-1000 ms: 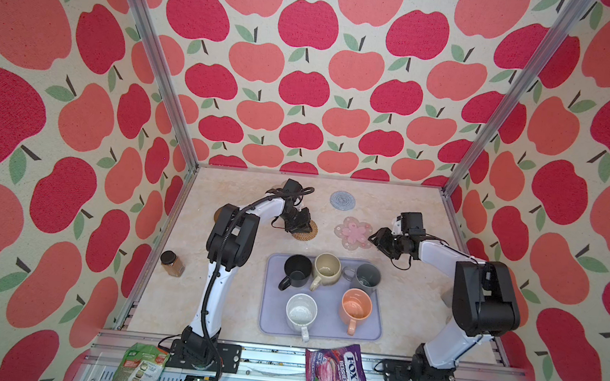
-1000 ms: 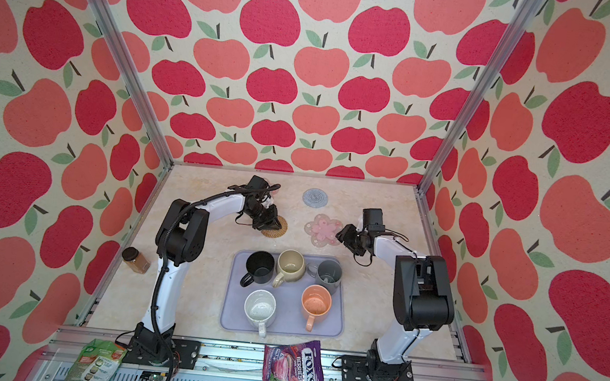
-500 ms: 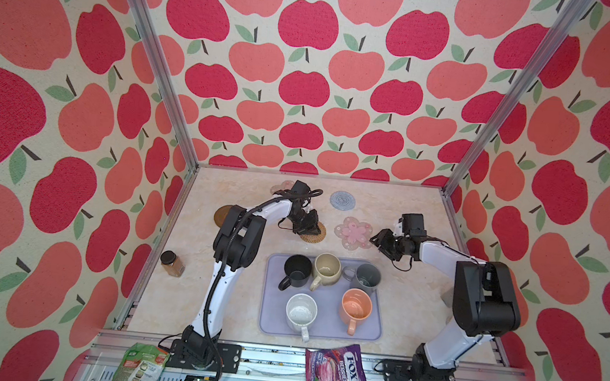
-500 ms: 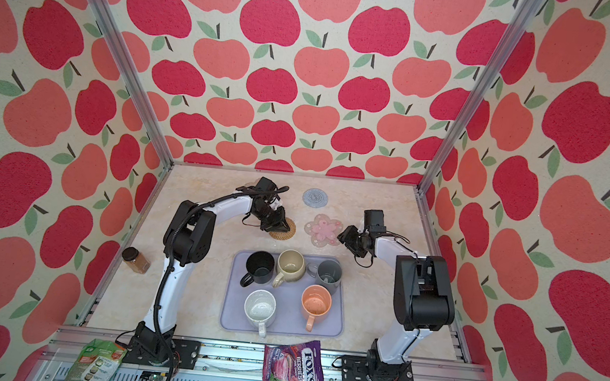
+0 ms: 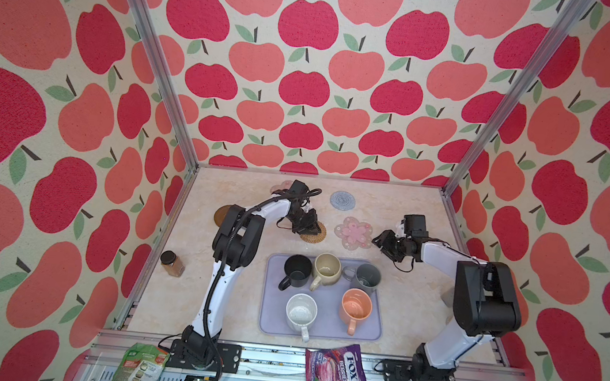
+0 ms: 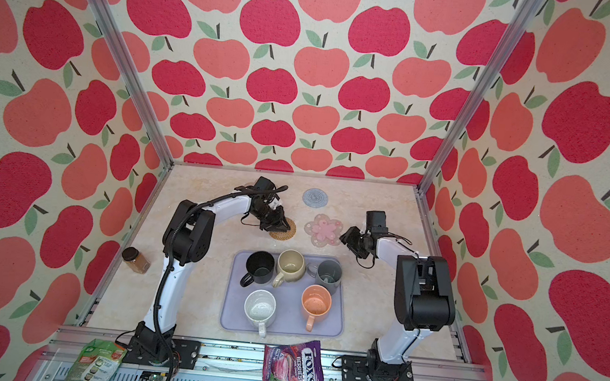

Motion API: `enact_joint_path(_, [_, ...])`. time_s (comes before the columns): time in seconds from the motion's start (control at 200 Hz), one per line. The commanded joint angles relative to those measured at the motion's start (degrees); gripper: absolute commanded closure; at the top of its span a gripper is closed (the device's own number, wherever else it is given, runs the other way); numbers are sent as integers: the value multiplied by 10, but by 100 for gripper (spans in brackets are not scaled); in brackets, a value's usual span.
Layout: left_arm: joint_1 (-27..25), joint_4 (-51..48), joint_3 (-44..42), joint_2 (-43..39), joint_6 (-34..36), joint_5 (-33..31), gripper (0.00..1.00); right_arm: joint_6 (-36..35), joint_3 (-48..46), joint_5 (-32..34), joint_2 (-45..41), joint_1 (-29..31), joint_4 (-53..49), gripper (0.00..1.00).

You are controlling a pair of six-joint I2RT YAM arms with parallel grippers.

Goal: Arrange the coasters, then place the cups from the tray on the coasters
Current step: 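Raise left gripper and move it over dark wooden coaster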

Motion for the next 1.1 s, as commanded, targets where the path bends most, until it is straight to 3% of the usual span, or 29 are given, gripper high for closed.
enact_joint_path(0.0, [7,-23,25,-20,17,-3,77,6,-7,6,-16,-5,-6,46])
enact_joint_path(0.26, [37,-45,25,-100,34,-43,77,7,-9,7,-21,-5,-4,46])
enact_joint_path(0.47, [94,-43,-59,-184,43,-90,77,13,-13,4,-24,-5,2,46])
enact_joint_path(0.685, [185,-59,-155,-259,66,-120,77,8,-2,10,-36,-5,-6,45])
enact_joint_path(1.096, [318,-110,-221,-273,108,-190,69,13,6,40,-66,-5,-25,44])
